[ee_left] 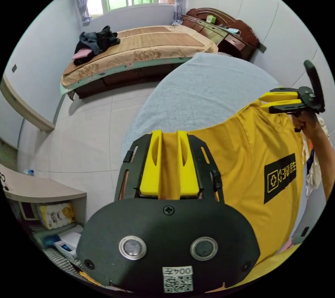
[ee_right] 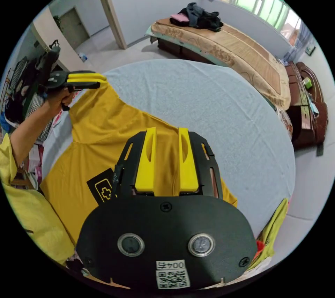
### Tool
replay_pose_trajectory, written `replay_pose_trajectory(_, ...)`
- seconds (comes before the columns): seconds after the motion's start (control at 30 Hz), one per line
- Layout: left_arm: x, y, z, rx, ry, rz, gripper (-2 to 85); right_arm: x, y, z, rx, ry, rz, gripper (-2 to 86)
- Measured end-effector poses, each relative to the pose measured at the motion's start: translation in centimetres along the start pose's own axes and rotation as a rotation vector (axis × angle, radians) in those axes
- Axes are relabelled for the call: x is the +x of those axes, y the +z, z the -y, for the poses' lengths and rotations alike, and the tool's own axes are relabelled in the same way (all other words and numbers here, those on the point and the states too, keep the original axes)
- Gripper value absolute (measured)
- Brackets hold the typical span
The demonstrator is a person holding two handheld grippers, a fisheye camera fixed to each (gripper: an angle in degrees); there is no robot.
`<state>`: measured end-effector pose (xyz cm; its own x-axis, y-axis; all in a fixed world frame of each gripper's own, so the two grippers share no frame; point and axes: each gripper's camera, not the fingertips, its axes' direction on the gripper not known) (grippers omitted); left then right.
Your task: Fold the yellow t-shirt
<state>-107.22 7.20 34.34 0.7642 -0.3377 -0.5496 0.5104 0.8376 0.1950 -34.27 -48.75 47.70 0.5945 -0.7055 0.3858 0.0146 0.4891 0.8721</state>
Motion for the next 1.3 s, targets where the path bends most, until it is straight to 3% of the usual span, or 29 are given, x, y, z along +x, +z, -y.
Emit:
replay_pose_trajectory(0.27,-3.4,1.3,-1.9,-0.023,-0.032,-0.225,8.8,-0.5,3.3,1.1,-0.072,-0.060,0.017,11.2)
replay_pose_trajectory(0.57,-3.1,1.5,-3.5,0.012,-0.055,-0.196,8.3,0.8,3.8,2.4,-0.130,-0.086,0.071,10.8)
replay_pose_trajectory(0.67,-1.5,1.8,-3.9,-0.035,0.045,-0.181,4.6,0.4,3.4,2.3,-0.155,-0.124,0.076,5.1)
replay_pose_trajectory(0.93,-1.1,-0.1,-7.2,0.095,-0.061,0.018,0.9,2.1,1.3,1.8,-0.023,0.047,0.070,1.3)
replay_pose_trajectory(1.1,-1.8,1.4,-8.4,0.055,-0.122,-0.051,2.0,3.9,-0.3,2.2,0.004,0.156,0.144,4.4)
replay_pose_trajectory(1.3,-5.1,0.7,-11.0,0.122,-0.295,-0.188,6.5,5.1,-8.6,-1.6,0.266,0.351,0.187,9.8)
